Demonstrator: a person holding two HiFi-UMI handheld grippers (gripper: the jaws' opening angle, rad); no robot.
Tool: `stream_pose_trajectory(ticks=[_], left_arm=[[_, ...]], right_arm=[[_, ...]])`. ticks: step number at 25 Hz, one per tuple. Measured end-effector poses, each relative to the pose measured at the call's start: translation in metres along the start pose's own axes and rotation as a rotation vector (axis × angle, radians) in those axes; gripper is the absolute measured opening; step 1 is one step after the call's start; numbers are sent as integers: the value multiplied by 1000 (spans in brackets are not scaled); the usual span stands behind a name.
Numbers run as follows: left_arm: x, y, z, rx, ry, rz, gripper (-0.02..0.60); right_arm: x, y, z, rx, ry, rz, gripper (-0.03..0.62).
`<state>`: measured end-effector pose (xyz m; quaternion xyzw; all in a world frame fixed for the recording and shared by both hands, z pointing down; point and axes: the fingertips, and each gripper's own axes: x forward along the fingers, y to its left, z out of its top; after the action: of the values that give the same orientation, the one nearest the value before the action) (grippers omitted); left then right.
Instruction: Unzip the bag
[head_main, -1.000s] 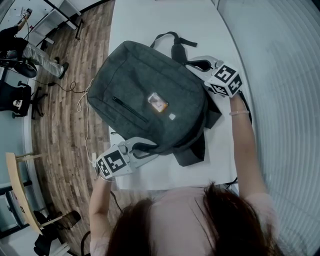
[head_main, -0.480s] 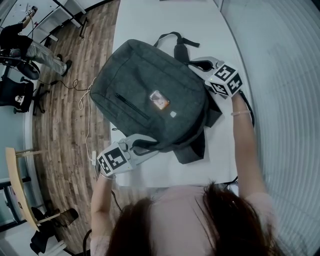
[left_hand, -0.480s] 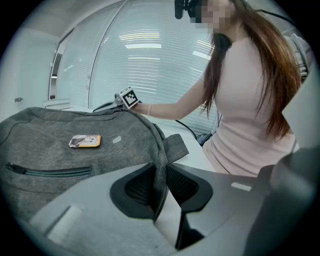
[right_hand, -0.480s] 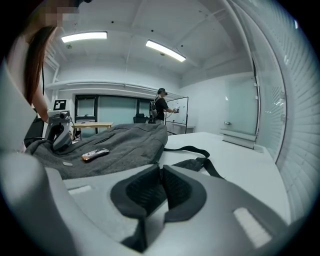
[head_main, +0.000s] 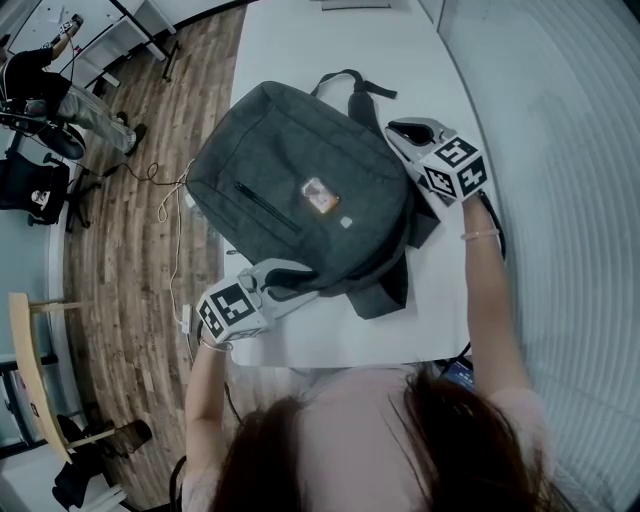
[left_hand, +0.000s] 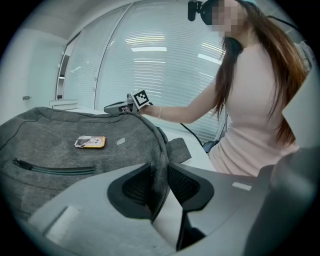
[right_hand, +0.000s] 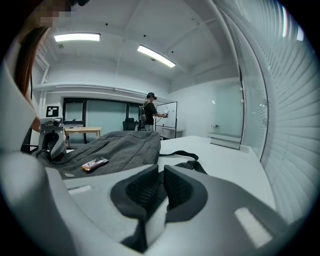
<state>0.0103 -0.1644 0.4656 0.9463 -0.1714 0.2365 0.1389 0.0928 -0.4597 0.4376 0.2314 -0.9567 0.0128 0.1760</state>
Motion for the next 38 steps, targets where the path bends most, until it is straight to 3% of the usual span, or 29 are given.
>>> stream_pose_trajectory(ticks=[14, 29, 38], left_arm=[[-22, -3, 18, -41, -106, 179, 134], [-49, -11, 38, -81, -255, 445, 76], [-54, -16, 61, -100, -354, 609, 21]], right_arm=[[-49, 34, 17, 28, 13, -99, 5], [-96, 98, 33, 16, -56, -125, 5], [-121, 138, 37, -59, -98, -172, 3]])
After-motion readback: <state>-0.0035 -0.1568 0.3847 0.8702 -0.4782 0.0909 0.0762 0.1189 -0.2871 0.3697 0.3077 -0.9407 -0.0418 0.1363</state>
